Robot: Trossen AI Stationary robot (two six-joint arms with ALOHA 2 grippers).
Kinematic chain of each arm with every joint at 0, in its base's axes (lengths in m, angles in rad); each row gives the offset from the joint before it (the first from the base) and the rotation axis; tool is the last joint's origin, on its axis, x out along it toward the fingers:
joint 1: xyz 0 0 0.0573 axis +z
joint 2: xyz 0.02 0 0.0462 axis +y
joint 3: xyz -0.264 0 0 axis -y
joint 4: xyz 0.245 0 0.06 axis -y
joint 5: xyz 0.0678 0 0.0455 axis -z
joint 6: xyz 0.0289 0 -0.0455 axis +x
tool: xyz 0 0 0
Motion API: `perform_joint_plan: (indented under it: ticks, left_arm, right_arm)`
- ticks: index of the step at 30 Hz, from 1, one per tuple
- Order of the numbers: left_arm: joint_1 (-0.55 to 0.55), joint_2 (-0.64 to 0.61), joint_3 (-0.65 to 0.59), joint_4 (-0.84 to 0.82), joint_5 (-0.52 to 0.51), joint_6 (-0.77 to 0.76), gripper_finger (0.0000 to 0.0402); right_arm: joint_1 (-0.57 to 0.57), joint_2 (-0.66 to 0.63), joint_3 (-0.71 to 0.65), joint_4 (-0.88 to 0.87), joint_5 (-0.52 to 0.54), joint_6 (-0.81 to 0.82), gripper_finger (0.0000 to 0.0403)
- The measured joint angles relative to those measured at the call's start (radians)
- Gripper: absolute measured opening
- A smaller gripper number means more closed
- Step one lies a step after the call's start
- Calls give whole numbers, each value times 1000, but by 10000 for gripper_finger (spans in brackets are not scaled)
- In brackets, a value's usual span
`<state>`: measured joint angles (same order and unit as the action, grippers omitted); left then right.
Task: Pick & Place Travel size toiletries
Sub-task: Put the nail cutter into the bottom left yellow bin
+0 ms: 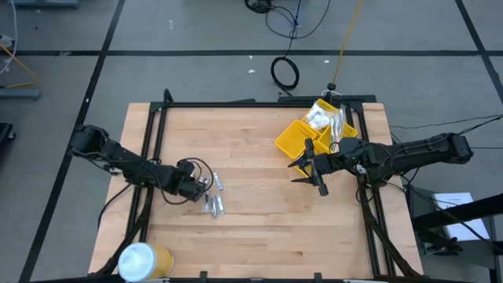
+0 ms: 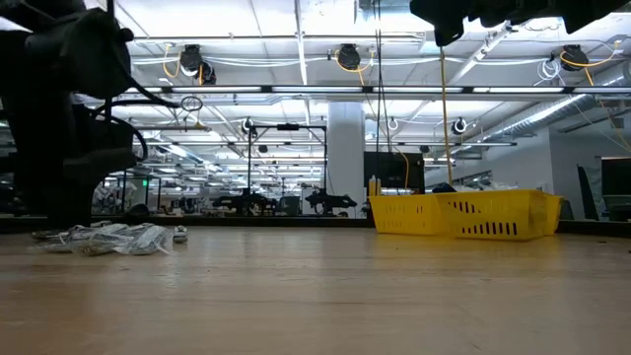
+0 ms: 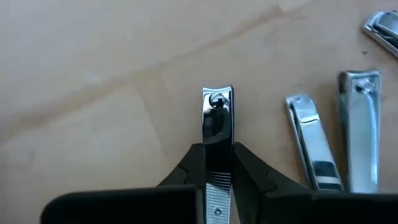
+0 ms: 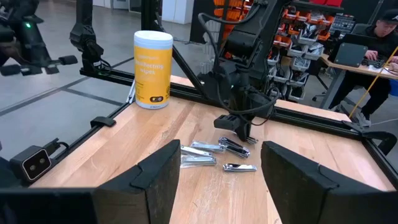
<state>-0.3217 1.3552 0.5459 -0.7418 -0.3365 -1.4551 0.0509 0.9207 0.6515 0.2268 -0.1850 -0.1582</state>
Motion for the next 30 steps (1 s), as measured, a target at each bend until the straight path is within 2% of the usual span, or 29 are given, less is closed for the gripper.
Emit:
perform_joint_plan:
  ticks: [4,8,11,14,17,20,25,30]
  left_arm:
    - [0,-46,79,3,-82,99,28]
    - [-1,-80,189,49,-207,309,28]
    - [0,-81,248,218,-311,592,28]
    - [10,-67,258,513,-348,973,28]
    - [25,-22,252,812,-324,1314,28]
    - [60,27,255,1060,-243,1518,28]
    - [147,119,254,1262,-42,1585,29]
    - [202,193,266,1335,68,1565,29]
  right_arm:
    - [0,0,0,-2,0,17,210]
    - [0,0,0,-48,1,22,210]
    - [0,9,-9,-35,16,50,210]
    - [1,42,-57,83,68,85,210]
    - [1,107,-129,286,125,82,210]
    - [1,197,-191,522,162,67,210]
    - [4,390,-220,907,161,95,210]
    - [3,540,-211,1118,162,87,210]
